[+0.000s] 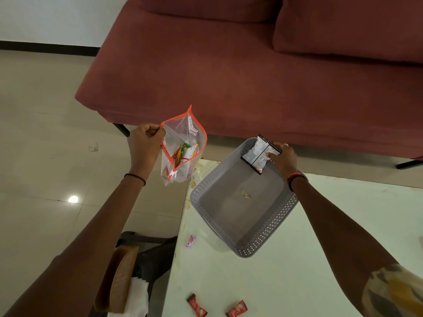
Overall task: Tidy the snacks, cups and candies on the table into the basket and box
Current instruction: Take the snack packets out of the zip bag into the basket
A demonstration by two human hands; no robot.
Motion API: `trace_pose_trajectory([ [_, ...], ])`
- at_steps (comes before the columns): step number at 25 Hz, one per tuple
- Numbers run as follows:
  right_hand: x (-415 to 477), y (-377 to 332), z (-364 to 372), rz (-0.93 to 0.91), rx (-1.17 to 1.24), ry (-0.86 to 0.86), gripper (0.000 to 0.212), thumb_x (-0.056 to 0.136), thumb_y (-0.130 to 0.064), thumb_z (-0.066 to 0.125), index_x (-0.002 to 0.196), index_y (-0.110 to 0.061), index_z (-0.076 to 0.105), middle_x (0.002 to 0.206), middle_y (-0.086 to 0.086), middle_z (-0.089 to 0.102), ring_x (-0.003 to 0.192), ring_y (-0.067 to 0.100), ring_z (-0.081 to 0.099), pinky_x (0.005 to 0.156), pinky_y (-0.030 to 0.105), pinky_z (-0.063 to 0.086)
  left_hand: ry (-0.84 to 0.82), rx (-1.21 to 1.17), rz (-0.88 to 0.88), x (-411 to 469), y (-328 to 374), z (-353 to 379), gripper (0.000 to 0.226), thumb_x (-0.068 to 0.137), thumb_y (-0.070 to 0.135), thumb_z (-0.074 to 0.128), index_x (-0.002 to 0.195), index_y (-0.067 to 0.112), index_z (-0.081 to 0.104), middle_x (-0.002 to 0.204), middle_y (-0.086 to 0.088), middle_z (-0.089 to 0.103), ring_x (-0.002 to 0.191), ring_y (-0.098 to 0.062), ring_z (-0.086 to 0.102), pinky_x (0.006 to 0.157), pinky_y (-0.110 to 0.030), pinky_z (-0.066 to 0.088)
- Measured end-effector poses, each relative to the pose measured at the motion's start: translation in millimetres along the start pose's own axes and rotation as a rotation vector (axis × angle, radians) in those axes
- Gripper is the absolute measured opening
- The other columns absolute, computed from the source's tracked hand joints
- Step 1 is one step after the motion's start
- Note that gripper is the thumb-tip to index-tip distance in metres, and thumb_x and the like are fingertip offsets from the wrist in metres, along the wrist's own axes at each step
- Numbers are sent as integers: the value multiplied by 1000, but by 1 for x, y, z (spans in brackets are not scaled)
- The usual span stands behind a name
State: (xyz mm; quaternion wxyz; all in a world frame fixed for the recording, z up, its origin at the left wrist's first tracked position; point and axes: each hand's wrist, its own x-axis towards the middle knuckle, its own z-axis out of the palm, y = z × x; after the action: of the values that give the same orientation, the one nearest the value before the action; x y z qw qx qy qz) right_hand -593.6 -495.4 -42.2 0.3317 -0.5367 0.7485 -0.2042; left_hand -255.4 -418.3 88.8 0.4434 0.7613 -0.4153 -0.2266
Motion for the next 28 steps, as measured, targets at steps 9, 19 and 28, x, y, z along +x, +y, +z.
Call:
trace_pose_trajectory([
  [9,-17,-21,-24,-5,13,52,35,83,-11,67,117,-4,63,121,16,64,113,29,60,97,37,46,-15,-7,8,-15,16,-13,14,84,15,63,87,2,69,62,7,60,57,-10,59,72,-46,59],
  [19,-115,-153,-75,-323,492,44,8,81,-19,73,87,-14,72,75,-9,68,68,1,61,69,14,48,-92,-17,36,-55,59,-21,11,83,17,64,82,7,70,64,2,63,65,-19,63,72,-49,58],
  [28,-171,-186,-66,-919,-627,-693,27,85,4,57,110,1,67,110,16,70,103,28,66,86,26,47,-173,2,111,-100,88,-15,13,83,16,64,85,4,70,75,-8,70,65,-19,63,69,-38,58],
])
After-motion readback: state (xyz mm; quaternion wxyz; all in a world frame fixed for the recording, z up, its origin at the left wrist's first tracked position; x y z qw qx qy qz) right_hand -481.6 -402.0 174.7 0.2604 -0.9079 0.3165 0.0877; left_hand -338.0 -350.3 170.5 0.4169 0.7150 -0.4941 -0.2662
